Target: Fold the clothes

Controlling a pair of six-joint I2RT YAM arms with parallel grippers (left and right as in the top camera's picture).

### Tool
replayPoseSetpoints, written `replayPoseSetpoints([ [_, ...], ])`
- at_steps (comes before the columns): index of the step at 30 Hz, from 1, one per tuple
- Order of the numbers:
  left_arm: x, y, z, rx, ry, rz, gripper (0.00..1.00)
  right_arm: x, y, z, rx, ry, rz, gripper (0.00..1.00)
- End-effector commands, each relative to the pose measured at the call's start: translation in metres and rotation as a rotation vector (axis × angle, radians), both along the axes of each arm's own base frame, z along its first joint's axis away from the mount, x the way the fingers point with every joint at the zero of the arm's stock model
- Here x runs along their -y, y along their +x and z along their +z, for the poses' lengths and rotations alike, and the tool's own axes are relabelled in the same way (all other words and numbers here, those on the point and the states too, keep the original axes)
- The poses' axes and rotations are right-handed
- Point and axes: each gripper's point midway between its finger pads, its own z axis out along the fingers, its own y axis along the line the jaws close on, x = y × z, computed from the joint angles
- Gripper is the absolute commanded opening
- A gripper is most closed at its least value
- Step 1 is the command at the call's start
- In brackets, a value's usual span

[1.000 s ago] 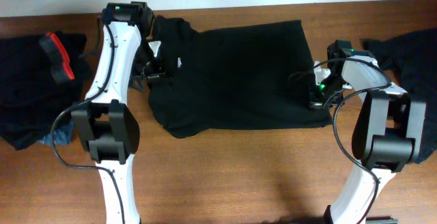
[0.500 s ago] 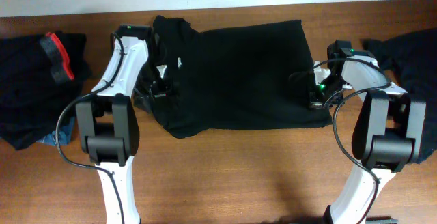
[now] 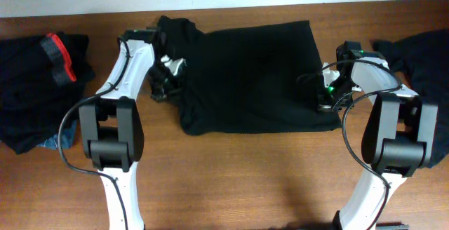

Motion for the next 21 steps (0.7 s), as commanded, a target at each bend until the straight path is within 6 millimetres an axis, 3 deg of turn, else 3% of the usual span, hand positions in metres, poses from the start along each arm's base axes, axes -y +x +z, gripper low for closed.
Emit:
replayPoseSetpoints([
  [1,0.042,0.017,0.078,0.241,-0.138,-0.093,0.01,0.019,-0.028,-0.030,-0.121,-0.084,-0.015,0.04],
  [4,0.066,0.015,0.083,0.282,-0.149,-0.144,0.03,0.019,-0.028,-0.030,-0.121,-0.082,-0.015,0.04],
  [7,0.088,0.013,0.073,0.324,-0.091,-0.218,0.10,0.018,-0.028,-0.030,-0.121,-0.081,-0.016,0.04],
  [9,0.093,0.010,0.066,0.354,0.003,-0.267,0.51,0.018,-0.029,-0.029,-0.124,-0.081,-0.016,0.04],
  [11,0.093,0.009,0.063,0.365,0.050,-0.288,0.69,0.018,-0.029,-0.029,-0.125,-0.081,-0.016,0.04],
  [13,0.091,0.007,0.061,0.361,0.076,-0.294,0.72,0.018,-0.029,-0.029,-0.125,-0.081,-0.016,0.04],
  [15,0.074,0.006,0.057,0.342,0.150,-0.288,0.73,0.018,-0.029,-0.029,-0.126,-0.081,-0.015,0.04],
  [17,0.043,0.007,0.053,0.306,0.262,-0.245,0.73,0.018,-0.029,-0.029,-0.126,-0.081,-0.016,0.04],
  [19,0.000,0.010,0.051,0.264,0.408,-0.147,0.73,0.018,-0.029,-0.029,-0.125,-0.081,-0.016,0.04],
  [21,-0.027,0.017,0.051,0.246,0.441,-0.076,0.73,0.018,-0.029,-0.029,-0.125,-0.081,-0.016,0.04],
])
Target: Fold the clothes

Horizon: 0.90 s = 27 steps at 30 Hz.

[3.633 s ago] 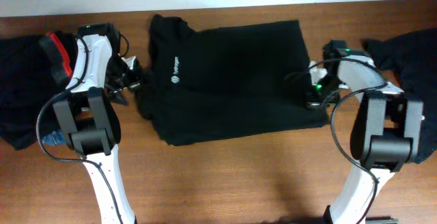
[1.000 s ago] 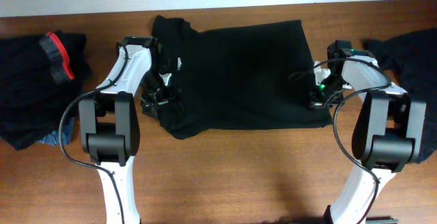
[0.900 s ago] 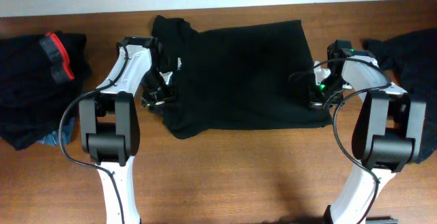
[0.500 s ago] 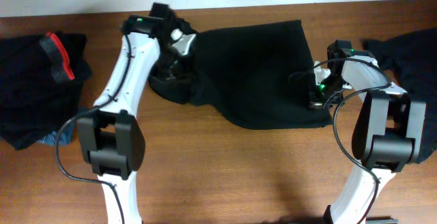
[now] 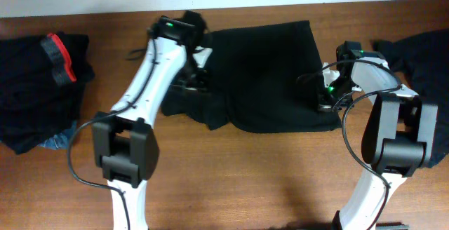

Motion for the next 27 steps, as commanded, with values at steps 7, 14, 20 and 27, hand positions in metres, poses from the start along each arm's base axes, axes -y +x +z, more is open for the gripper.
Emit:
replayPoseSetpoints([
  [7,-0.139,0.039,0.001,0.053,0.130,0.431,0.74,0.019,-0.029,-0.029,-0.124,-0.081,-0.016,0.04],
  [14,-0.160,0.027,-0.022,0.002,0.145,0.305,0.75,0.018,-0.029,-0.029,-0.123,-0.081,-0.016,0.04],
  [20,-0.164,0.028,-0.063,0.032,0.166,0.023,0.77,0.019,-0.029,-0.029,-0.124,-0.081,-0.016,0.04],
  [27,-0.166,0.037,-0.090,0.094,0.175,0.002,0.78,0.019,-0.029,-0.029,-0.124,-0.081,-0.016,0.04],
])
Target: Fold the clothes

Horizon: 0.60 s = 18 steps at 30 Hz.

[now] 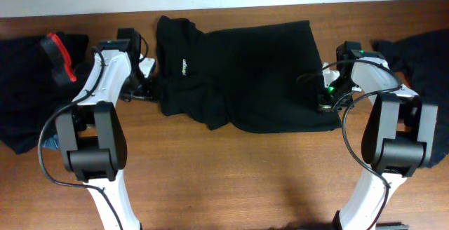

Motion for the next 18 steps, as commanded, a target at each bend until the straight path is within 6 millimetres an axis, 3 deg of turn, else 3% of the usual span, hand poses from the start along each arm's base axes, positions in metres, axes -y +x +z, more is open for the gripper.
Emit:
replayPoseSetpoints([
  [1,-0.002,0.008,-0.003,0.037,0.016,-0.054,0.79,0.018,-0.029,-0.029,-0.124,-0.081,-0.015,0.04],
  [6,0.012,-0.002,-0.004,-0.007,-0.027,-0.260,0.73,0.018,-0.029,-0.029,-0.123,-0.081,-0.016,0.04],
  [13,0.019,-0.001,-0.004,-0.004,-0.022,-0.381,0.78,0.019,-0.028,-0.030,-0.120,-0.082,-0.016,0.04],
  [15,0.024,0.011,-0.003,0.045,-0.011,-0.395,0.84,0.019,-0.028,-0.030,-0.120,-0.082,-0.016,0.04],
  [18,0.028,0.033,0.000,0.137,0.004,-0.387,0.84,0.019,-0.028,-0.030,-0.121,-0.082,-0.016,0.04],
])
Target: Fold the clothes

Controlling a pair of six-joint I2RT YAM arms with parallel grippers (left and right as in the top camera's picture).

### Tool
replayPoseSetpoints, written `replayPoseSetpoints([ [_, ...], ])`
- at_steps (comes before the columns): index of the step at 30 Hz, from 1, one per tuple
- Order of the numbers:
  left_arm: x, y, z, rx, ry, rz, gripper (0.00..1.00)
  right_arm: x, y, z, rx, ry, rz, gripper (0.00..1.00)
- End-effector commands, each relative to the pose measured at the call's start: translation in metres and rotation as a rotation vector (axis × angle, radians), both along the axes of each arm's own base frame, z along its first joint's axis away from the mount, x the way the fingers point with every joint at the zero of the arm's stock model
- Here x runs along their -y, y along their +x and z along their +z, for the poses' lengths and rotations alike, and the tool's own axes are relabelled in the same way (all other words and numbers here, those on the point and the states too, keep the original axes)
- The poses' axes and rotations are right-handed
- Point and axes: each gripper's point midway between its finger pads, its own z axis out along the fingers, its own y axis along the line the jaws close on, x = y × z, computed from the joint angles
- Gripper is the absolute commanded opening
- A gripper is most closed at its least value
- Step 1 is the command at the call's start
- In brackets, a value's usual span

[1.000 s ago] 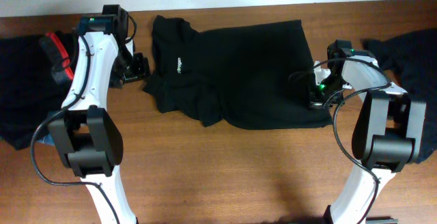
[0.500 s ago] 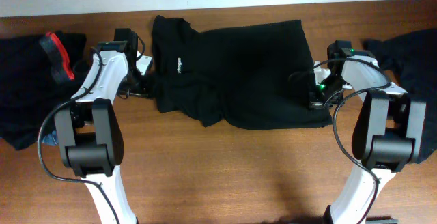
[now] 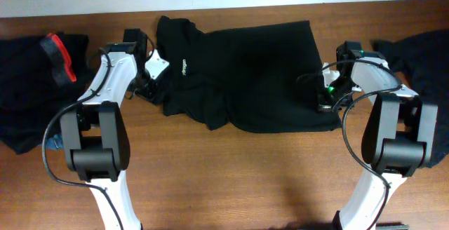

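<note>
A black garment (image 3: pixel 259 76) lies spread across the middle of the wooden table (image 3: pixel 231 181). Its left part is rumpled, with a small pale logo (image 3: pixel 185 66) facing up. My left gripper (image 3: pixel 149 84) sits low at the garment's left edge, close to or touching the cloth. The overhead view does not show how its jaws stand. My right gripper (image 3: pixel 325 98) rests on the garment's right edge near the lower corner, and its jaws are hidden under the wrist.
A heap of dark clothes with a red band (image 3: pixel 42 83) fills the table's left end. Another dark garment (image 3: pixel 424 62) lies at the right end behind the right arm. The pale wall runs along the far edge.
My left gripper has shifted a little to the right, from just off the garment's left edge to right against it. The garment and the right arm have not moved.
First my left gripper was at the bunched left side of the garment. Then the left arm reached over the cloth, with the left side drawn inward. After that the arm was back at the left, the left part lay logo up, and now the gripper is at its edge.
</note>
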Motion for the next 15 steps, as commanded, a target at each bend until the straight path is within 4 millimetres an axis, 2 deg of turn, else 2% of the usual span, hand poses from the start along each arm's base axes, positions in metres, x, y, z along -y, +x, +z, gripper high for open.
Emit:
replayPoseSetpoints([
  [1,0.007,0.019,0.004,0.083,-0.011,-0.019,0.84,0.019,-0.029,-0.030,-0.123,-0.082,-0.016,0.04],
  [2,0.008,0.024,0.005,0.102,-0.015,-0.005,0.82,0.019,-0.029,-0.029,-0.125,-0.081,-0.016,0.04],
  [4,0.009,0.028,0.006,0.121,-0.021,0.018,0.69,0.018,-0.029,-0.029,-0.126,-0.081,-0.016,0.04],
  [6,0.009,0.027,0.005,0.114,-0.021,0.024,0.35,0.018,-0.029,-0.029,-0.125,-0.081,-0.016,0.04],
  [8,0.008,0.026,0.005,0.109,-0.020,0.024,0.21,0.018,-0.029,-0.029,-0.125,-0.081,-0.016,0.04],
  [9,0.007,0.025,0.005,0.108,-0.012,0.026,0.10,0.018,-0.029,-0.029,-0.125,-0.081,-0.016,0.04],
  [11,0.000,0.028,0.010,0.127,0.024,0.070,0.01,0.018,-0.030,-0.029,-0.127,-0.081,-0.016,0.04],
  [13,-0.007,0.036,0.022,0.170,0.057,0.110,0.01,0.018,-0.030,-0.029,-0.127,-0.081,-0.016,0.04],
  [15,-0.019,0.051,0.051,0.266,0.109,0.166,0.01,0.018,-0.030,-0.029,-0.128,-0.081,-0.016,0.04],
])
